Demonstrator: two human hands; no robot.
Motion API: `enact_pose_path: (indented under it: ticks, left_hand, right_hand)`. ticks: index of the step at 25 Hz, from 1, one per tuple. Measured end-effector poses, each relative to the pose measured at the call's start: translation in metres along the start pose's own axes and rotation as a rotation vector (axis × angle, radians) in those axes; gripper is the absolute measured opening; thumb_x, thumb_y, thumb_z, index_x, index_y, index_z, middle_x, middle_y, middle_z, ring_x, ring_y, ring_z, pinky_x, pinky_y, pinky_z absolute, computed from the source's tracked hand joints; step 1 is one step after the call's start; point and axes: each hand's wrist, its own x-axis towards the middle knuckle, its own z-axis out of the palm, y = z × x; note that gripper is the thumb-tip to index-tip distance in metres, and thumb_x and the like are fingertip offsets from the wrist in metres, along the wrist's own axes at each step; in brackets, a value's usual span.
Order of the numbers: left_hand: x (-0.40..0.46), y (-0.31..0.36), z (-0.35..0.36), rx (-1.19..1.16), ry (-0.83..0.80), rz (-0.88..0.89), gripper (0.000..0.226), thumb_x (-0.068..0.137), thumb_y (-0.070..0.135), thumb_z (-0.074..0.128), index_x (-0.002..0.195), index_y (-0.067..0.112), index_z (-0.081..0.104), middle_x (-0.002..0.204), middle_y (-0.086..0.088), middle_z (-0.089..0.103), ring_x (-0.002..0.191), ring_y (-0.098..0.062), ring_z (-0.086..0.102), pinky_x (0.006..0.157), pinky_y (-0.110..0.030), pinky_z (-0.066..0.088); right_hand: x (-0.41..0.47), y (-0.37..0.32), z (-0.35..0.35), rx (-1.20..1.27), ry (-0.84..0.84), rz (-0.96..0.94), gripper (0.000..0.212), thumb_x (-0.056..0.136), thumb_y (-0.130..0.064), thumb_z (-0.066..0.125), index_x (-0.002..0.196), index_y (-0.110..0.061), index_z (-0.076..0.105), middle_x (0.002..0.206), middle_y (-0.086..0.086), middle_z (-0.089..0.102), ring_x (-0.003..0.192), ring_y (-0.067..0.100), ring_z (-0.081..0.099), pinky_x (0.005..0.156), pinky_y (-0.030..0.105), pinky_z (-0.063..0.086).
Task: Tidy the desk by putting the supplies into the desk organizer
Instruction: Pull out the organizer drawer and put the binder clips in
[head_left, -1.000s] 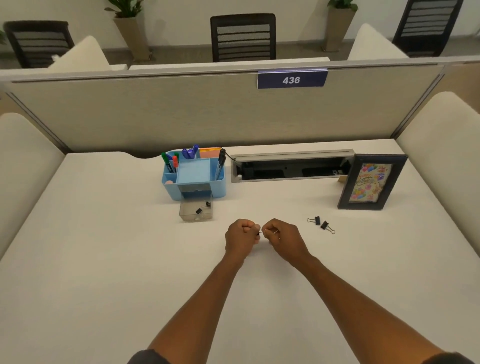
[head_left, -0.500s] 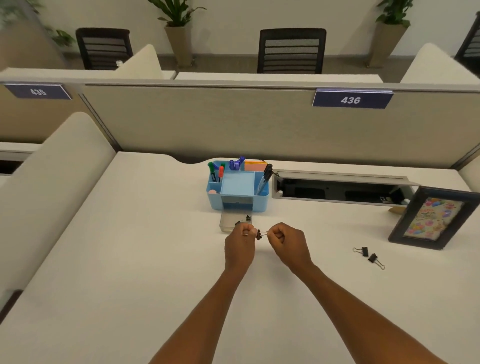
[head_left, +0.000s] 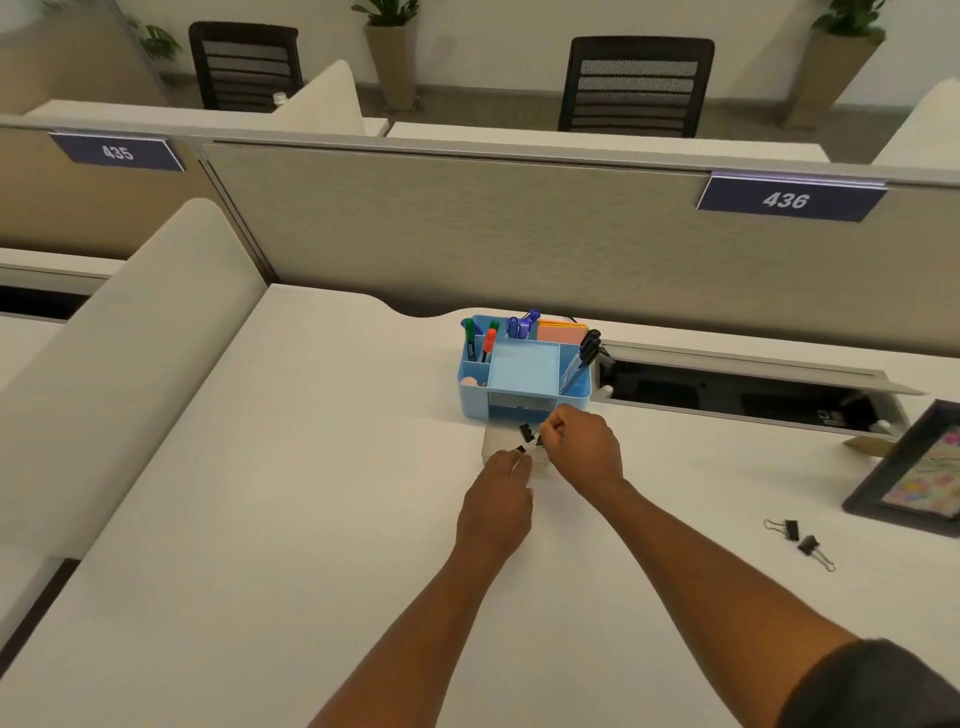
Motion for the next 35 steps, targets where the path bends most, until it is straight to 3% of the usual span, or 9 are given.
enact_pose_path:
  ticks: [7,13,20,23,26,31,35]
  left_hand:
    - [-0.004,-0.001,0.001,-0.018,0.021,0.022,0.05,0.101,0.021,0.043,0.149,0.018,0.033,0.154,-0.002,0.033,0.143,-0.019,0.028,0.113,-0.032,0.029]
    - [-0.004,-0.001,0.003,0.028,0.018,0.022,0.051,0.102,0.024,0.041,0.151,0.018,0.028,0.158,-0.001,0.025,0.146,-0.018,0.019,0.115,-0.031,0.026]
    - [-0.006,0.015,0.014,0.103,0.044,-0.032,0.055,0.102,0.027,0.039,0.152,0.017,0.021,0.161,0.002,0.017,0.148,-0.017,0.011,0.117,-0.029,0.016]
    - [-0.012,0.025,0.02,0.126,0.11,-0.036,0.051,0.096,0.02,0.051,0.145,0.011,0.039,0.153,-0.004,0.036,0.142,-0.023,0.03,0.114,-0.031,0.026]
    - [-0.014,0.043,0.036,0.094,0.255,0.071,0.037,0.079,0.008,0.071,0.116,0.01,0.067,0.121,-0.006,0.065,0.112,-0.025,0.062,0.091,-0.034,0.051]
    - [-0.026,0.103,0.067,-0.07,0.192,0.139,0.024,0.084,0.004,0.063,0.103,0.018,0.069,0.1,0.003,0.066,0.086,-0.015,0.065,0.073,-0.022,0.049]
    - [-0.024,0.157,0.095,-0.094,0.011,0.208,0.027,0.093,0.017,0.051,0.116,0.024,0.063,0.115,0.01,0.059,0.095,-0.013,0.062,0.079,-0.019,0.042]
  right_hand:
    - [-0.005,0.003,0.018,-0.024,-0.054,0.005,0.019,0.096,-0.035,0.052,0.092,-0.02,0.063,0.089,0.002,0.069,0.077,0.015,0.061,0.07,0.027,0.052]
    - [-0.005,0.017,0.011,0.03,-0.055,0.007,0.023,0.096,-0.035,0.052,0.105,-0.019,0.066,0.097,0.001,0.071,0.082,0.015,0.062,0.076,0.028,0.053]
    - [-0.034,0.056,-0.015,0.095,-0.015,0.022,0.02,0.096,-0.029,0.053,0.102,-0.017,0.067,0.093,0.0,0.07,0.079,0.014,0.06,0.073,0.025,0.051]
    - [-0.052,0.089,-0.029,0.144,0.013,0.051,0.015,0.093,-0.026,0.053,0.092,-0.022,0.068,0.086,-0.005,0.07,0.075,0.013,0.062,0.07,0.03,0.054]
    - [-0.073,0.127,-0.049,0.181,0.067,0.12,0.014,0.088,-0.026,0.053,0.08,-0.026,0.063,0.072,-0.011,0.065,0.067,0.012,0.06,0.063,0.032,0.052]
    - [-0.109,0.193,-0.077,0.183,0.115,0.25,0.015,0.089,-0.026,0.051,0.077,-0.025,0.059,0.063,-0.008,0.059,0.064,0.013,0.058,0.059,0.03,0.046]
    - [-0.134,0.247,-0.096,0.141,0.191,0.343,0.018,0.092,-0.026,0.05,0.076,-0.022,0.057,0.067,-0.007,0.059,0.067,0.019,0.058,0.064,0.033,0.05]
